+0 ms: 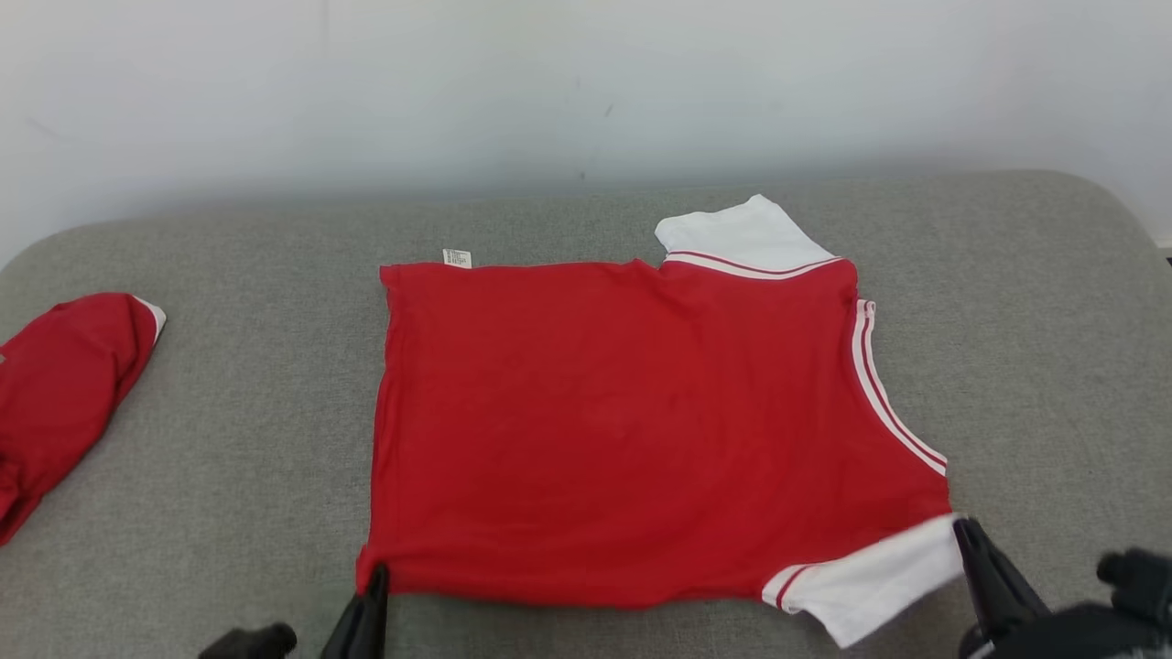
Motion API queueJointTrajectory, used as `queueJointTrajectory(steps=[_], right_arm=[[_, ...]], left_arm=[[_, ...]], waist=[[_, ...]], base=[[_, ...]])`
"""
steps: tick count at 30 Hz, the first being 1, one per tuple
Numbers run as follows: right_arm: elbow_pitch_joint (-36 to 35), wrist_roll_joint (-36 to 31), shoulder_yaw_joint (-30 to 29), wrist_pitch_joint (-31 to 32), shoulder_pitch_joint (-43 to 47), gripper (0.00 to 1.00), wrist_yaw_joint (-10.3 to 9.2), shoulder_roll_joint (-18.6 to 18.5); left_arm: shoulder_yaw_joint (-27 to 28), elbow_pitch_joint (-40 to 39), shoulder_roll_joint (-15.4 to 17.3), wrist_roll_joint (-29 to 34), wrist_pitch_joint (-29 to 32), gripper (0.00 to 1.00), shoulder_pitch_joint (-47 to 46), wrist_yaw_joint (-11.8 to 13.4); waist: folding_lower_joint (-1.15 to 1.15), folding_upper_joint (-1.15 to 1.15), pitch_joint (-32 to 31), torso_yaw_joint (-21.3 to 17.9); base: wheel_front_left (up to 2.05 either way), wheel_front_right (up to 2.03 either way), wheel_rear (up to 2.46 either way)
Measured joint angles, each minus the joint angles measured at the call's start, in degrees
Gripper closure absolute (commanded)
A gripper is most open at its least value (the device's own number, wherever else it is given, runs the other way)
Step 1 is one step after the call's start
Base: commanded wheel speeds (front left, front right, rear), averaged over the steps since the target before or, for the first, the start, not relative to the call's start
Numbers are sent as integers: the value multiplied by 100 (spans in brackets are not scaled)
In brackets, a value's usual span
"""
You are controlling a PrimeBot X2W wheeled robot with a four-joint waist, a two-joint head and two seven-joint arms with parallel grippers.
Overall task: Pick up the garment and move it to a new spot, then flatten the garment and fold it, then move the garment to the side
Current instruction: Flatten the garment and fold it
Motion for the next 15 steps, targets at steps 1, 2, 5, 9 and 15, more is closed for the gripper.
queueJointTrajectory(steps=[1,2,5,9,15], right_arm=[[63,21,31,41,-162,100,0,-33],[151,49,64,81,-326,100,0,-57],[423,127,132,136,-816,100,0,-131],[979,77,259,77,-1584,100,0,-291],[2019,43,455,-171,-2691,100,0,-417]], left_arm=[[-10,10,9,3,10,100,-82,-2],[-15,14,16,4,38,100,-170,-4],[-73,16,27,24,135,100,-429,-35],[-91,107,94,99,240,100,-750,-38],[-153,335,159,124,338,100,-1272,-90]], waist=[[0,0,7,6],[0,0,19,10],[0,0,68,29],[0,0,188,32],[0,1,431,37]], base=[[0,0,0],[0,0,0],[0,0,0],[0,0,0],[0,0,0]])
